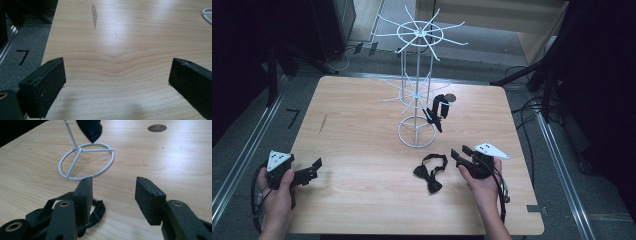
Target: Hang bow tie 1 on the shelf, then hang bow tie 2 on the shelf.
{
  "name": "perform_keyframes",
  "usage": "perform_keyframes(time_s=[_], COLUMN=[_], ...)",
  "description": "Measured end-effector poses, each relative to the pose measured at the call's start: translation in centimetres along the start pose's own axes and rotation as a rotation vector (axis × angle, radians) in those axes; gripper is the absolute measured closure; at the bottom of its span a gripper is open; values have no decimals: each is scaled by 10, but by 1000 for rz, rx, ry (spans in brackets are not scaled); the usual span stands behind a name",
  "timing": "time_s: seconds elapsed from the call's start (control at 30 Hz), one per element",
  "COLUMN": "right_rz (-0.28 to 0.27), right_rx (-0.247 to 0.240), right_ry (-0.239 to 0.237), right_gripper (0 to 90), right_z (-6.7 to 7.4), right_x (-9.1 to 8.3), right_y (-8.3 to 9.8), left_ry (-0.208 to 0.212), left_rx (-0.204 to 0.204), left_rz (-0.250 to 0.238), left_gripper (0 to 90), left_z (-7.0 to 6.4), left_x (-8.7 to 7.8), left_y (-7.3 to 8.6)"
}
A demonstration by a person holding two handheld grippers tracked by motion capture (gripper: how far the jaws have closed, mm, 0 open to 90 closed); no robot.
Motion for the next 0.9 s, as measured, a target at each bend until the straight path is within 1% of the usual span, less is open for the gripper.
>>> perform_keyframes(time_s=[0.03,0.27,0.53,0.63,0.7,0.77,0.87,0.9], right_rz=[3,-1,32,49,56,63,75,91], right_rx=[8,22,11,0,-5,-6,7,10], right_ry=[-1,-12,-19,-34,-31,-23,-10,-8], right_gripper=[498,494,495,498,499,502,521,546], right_z=[0,4,12,16,16,15,12,11], right_x=[0,-1,8,11,12,15,21,26], right_y=[1,1,8,12,13,15,18,21], left_ry=[0,4,8,1,5,3,3,5], left_rx=[0,-1,-2,3,9,6,4,6], left_rz=[0,-1,3,6,4,1,6,8], left_gripper=[14,14,14,14,14,14,14,14], left_z=[0,0,0,0,0,0,0,0], left_x=[0,0,0,0,0,0,0,1], left_y=[0,0,0,0,0,0,0,0])
Point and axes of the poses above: each handheld gripper's, and its own axes: x roughly forward along the jaws, y roughly out of its underside, z roughly to its left, the point moved 7 cm from there along x, roughly forward along the jaws, and after that the axes turned 9 degrees about -y, right-handed, at the moved point
